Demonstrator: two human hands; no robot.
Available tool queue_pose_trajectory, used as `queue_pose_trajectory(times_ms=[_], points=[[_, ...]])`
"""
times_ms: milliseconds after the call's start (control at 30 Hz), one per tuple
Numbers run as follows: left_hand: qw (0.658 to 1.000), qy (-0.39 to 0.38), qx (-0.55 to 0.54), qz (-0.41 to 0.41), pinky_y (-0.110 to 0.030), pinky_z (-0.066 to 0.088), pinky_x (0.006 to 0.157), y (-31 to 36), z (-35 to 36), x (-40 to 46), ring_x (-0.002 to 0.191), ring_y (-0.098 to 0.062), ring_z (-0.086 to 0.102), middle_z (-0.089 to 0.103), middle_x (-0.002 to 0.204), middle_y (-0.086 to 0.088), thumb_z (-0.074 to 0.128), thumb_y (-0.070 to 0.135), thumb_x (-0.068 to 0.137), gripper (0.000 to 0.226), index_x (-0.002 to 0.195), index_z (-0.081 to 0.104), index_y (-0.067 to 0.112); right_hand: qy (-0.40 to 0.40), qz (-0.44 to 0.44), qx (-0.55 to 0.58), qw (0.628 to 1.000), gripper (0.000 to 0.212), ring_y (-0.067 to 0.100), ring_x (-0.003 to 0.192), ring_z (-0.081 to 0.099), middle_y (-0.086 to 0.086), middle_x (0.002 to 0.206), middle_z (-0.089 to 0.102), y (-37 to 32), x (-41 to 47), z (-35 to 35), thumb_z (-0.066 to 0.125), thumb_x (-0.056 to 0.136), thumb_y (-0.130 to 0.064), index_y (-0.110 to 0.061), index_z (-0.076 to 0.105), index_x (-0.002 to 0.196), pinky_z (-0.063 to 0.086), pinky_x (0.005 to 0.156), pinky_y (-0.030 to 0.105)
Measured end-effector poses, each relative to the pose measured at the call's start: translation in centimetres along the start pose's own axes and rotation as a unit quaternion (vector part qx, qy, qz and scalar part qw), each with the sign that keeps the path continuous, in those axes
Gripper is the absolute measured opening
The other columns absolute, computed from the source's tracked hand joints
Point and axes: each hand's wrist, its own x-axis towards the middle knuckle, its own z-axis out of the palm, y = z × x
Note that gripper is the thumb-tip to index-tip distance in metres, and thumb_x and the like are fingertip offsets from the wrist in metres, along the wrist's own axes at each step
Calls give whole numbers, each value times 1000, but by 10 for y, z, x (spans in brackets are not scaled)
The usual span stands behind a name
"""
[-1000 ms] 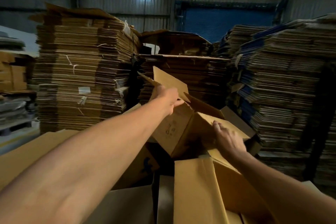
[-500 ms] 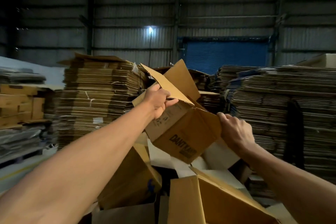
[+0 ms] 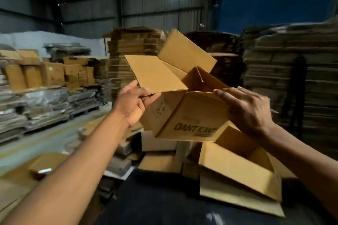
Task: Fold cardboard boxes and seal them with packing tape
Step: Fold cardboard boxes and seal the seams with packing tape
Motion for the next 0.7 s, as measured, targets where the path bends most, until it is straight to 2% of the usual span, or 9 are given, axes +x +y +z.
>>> queue_pose_trajectory(times_ms=[100,233,300,367,467,567,633,700], points=[[998,45,10,-37,-31,62,84,-22,-34,-75,122,-30,67,67,134,-16,42,-8,102,45,144,50,4,-71,-16,54,996,52,37,92,71,16,121,72,-49,-51,-18,72,83,-10,-9,64,134,58,58,42],[990,107,31,-82,-32,62,83,-54,-91,-167,117,-28,69,68,132,-15,45,-6,101,42,141,53,4,-156,-36,107,981,55,30,94,71,10,123,70,-122,-119,-34,71,82,-16,-12,62,136,59,69,41],[982,130,58,-122,-33,63,81,-62,-117,-202,112,-28,72,68,132,-18,45,-6,101,37,135,56,5,-223,-37,164,960,49,25,94,70,5,121,70,-159,-146,-39,61,88,-19,-17,62,137,60,69,38],[970,135,104,-172,-35,64,81,-63,-139,-229,114,-32,71,69,129,-19,48,-6,99,36,131,59,9,-286,-48,227,930,45,17,97,68,-3,122,68,-188,-164,-38,50,96,-21,-27,57,140,58,69,31],[949,148,174,-218,-40,62,89,-53,-163,-251,114,-34,70,71,126,-19,52,-7,97,38,126,64,14,-341,-44,325,881,37,9,99,69,-13,121,70,-219,-177,-30,59,100,-29,-41,59,135,56,72,21],[921,144,262,-248,-48,60,94,-38,-167,-259,107,-30,74,75,120,-13,59,-3,97,34,120,65,21,-396,-23,411,821,34,2,105,67,-17,119,69,-245,-175,-24,66,98,-38,-43,59,131,61,84,26],[890,116,352,-267,-51,58,97,-35,-162,-255,107,-24,74,78,113,-5,66,1,94,31,118,68,21,-453,-39,433,779,40,1,108,65,-16,120,67,-254,-177,-18,70,95,-41,-43,58,133,60,89,27],[829,69,474,-288,-46,58,96,-36,-154,-249,102,-18,74,79,103,1,74,9,90,21,106,74,22,-523,-44,448,724,49,1,114,62,-17,127,65,-248,-177,-9,75,90,-45,-45,55,136,57,97,30]])
